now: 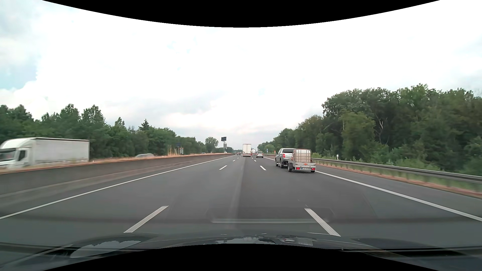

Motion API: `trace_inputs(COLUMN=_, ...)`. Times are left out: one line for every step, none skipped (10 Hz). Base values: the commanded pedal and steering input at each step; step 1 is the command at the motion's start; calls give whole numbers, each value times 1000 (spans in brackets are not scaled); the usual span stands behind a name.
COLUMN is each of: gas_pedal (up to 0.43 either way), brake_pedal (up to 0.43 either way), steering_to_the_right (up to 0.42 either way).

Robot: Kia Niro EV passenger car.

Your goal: Follow the waypoints while adhering to traffic rules and regulations

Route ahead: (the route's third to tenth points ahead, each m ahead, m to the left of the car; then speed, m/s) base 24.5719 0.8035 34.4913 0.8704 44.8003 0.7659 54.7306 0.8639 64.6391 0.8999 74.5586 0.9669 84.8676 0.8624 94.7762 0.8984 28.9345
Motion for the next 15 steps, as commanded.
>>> trace_inputs(gas_pedal=240, brake_pedal=0, steering_to_the_right=-1)
trace_inputs(gas_pedal=240, brake_pedal=0, steering_to_the_right=-1)
trace_inputs(gas_pedal=240, brake_pedal=0, steering_to_the_right=-1)
trace_inputs(gas_pedal=240, brake_pedal=0, steering_to_the_right=-1)
trace_inputs(gas_pedal=240, brake_pedal=0, steering_to_the_right=-1)
trace_inputs(gas_pedal=240, brake_pedal=0, steering_to_the_right=-1)
trace_inputs(gas_pedal=228, brake_pedal=0, steering_to_the_right=-1)
trace_inputs(gas_pedal=228, brake_pedal=0, steering_to_the_right=-1)
trace_inputs(gas_pedal=228, brake_pedal=0, steering_to_the_right=-1)
trace_inputs(gas_pedal=228, brake_pedal=0, steering_to_the_right=-1)
trace_inputs(gas_pedal=220, brake_pedal=0, steering_to_the_right=-1)
trace_inputs(gas_pedal=220, brake_pedal=0, steering_to_the_right=-1)
trace_inputs(gas_pedal=220, brake_pedal=0, steering_to_the_right=-1)
trace_inputs(gas_pedal=220, brake_pedal=0, steering_to_the_right=-1)
trace_inputs(gas_pedal=220, brake_pedal=0, steering_to_the_right=-1)
